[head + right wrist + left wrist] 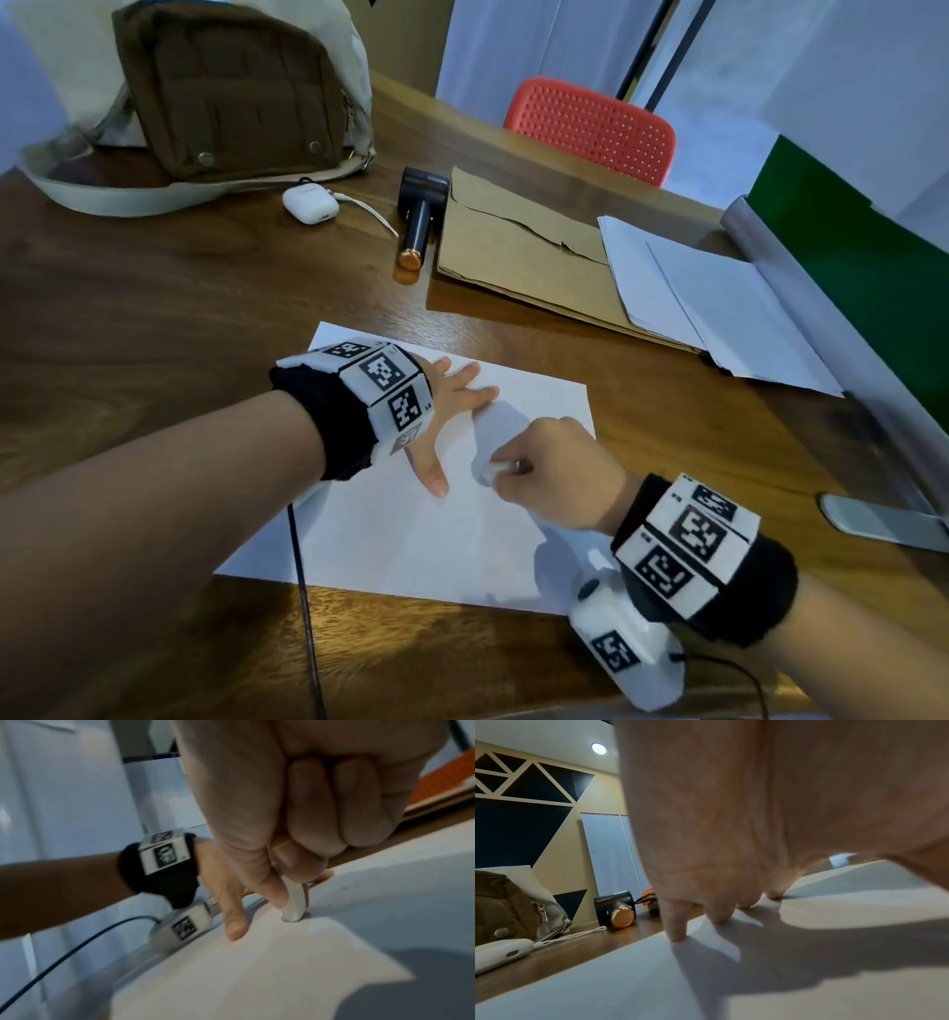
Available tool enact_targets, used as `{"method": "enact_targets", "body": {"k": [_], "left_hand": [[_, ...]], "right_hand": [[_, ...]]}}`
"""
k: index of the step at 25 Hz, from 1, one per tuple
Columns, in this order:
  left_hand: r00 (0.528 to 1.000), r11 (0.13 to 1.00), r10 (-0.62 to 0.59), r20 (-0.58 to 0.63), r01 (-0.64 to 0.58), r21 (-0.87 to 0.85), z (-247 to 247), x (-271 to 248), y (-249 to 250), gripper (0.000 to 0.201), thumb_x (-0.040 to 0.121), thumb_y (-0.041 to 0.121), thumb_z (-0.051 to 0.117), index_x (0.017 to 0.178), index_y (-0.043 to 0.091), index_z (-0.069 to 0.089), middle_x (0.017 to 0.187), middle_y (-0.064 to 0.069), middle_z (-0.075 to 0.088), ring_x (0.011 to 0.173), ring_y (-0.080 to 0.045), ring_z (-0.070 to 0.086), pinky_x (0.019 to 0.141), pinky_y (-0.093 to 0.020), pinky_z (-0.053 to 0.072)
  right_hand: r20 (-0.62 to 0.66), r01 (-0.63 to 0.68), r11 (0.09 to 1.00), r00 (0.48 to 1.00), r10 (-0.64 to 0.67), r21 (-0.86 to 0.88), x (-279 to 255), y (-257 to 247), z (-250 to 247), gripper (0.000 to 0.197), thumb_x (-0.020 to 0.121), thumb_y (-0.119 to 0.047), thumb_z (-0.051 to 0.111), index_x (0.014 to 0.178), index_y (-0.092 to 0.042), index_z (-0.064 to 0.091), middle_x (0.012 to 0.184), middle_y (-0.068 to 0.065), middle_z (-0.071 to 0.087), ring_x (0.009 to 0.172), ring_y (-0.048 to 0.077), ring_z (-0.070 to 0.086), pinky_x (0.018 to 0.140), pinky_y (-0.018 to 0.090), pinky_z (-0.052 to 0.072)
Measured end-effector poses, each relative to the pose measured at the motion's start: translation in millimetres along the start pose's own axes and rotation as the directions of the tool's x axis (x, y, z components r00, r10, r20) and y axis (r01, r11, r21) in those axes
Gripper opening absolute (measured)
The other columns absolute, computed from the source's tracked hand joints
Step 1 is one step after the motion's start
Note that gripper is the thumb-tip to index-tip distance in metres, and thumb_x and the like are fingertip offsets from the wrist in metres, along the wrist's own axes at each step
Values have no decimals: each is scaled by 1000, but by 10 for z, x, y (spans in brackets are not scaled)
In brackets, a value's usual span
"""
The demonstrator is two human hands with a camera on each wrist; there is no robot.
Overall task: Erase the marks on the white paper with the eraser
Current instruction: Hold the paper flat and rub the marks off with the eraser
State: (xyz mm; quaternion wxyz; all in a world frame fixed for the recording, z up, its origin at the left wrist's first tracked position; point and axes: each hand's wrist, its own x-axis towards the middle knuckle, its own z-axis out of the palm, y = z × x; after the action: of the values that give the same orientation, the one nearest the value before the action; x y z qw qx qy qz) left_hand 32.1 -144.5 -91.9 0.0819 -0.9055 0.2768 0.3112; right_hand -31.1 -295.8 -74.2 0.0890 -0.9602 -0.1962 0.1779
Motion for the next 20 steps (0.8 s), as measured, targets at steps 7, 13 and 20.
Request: {"method": "enact_targets", "body": {"k": [7,13,20], "left_hand": [[1000,1000,-17,1,17,-22,9,-22,-8,119,73,52,72,148,29,-18,156,-4,-24,145,-31,-17,115,-53,0],[994,995,-66,-84,59,-85,10,-81,154,98,82,59,57,151,27,-5,158,0,-16,147,-27,-8,116,-49,11],[996,998,28,-80,-32,-48,-65,-48,176,104,84,53,60,150,17,-12,158,-1,-17,147,-25,-10,119,-45,6]], "right_hand": [[-102,-135,991,985,136,14,156,192,-128,36,79,-8,46,44,-13,40,49,0,41,50,14,37,51,19,31],[53,-167,968,986,160,186,112,334,-170,26,84,-16,56,87,7,68,66,25,58,52,23,44,54,23,36],[39,-149,969,989,144,199,112,347,-253,23,86,-10,48,86,-1,69,56,6,64,38,9,53,37,8,36]]}}
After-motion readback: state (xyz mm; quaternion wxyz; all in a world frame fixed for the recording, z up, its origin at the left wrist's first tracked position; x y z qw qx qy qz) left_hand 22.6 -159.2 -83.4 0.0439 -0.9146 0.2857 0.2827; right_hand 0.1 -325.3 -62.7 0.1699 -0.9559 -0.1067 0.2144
